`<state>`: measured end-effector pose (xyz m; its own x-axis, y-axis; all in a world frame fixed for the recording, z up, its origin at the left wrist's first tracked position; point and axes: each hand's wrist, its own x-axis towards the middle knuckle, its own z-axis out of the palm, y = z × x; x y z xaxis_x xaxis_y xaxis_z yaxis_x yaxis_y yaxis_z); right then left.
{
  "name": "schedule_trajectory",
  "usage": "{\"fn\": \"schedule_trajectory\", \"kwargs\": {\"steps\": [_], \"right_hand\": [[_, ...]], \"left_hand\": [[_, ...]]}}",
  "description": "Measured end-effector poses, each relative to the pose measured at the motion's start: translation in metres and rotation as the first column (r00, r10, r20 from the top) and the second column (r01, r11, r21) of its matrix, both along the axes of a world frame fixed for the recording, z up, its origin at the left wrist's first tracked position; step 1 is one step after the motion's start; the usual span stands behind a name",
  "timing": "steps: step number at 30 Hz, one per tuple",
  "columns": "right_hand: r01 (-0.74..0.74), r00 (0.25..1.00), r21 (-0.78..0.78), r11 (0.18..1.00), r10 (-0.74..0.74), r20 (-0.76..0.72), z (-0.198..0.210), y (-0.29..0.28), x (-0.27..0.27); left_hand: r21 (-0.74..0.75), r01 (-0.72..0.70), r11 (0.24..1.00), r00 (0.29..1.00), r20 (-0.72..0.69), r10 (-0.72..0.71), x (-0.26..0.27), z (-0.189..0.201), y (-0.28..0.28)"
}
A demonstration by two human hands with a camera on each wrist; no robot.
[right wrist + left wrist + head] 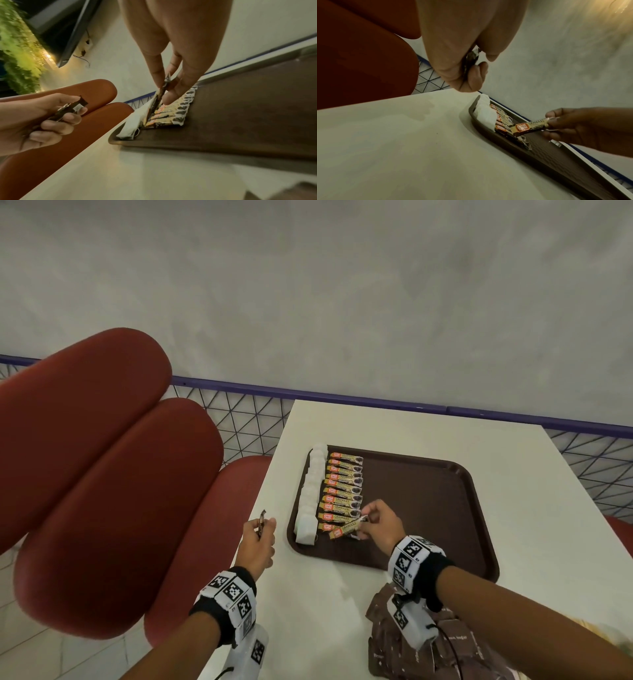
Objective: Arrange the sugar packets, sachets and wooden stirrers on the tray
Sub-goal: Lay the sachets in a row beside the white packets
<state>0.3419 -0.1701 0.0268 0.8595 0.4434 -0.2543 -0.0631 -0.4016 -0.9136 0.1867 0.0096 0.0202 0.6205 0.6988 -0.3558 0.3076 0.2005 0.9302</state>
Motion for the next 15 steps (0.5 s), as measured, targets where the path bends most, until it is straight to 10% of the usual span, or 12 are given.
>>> {"fn": "schedule_trajectory", "kwargs": {"steps": [15], "right_hand": [[-0.009,0.999,-0.326,0.945,0.019,0.029,-0.030,0.008,-0.012]], "left_hand": [[0.206,0.132,0.970,0.990,-0.082,-0.117,-0.010,-0.018,0.013]]}}
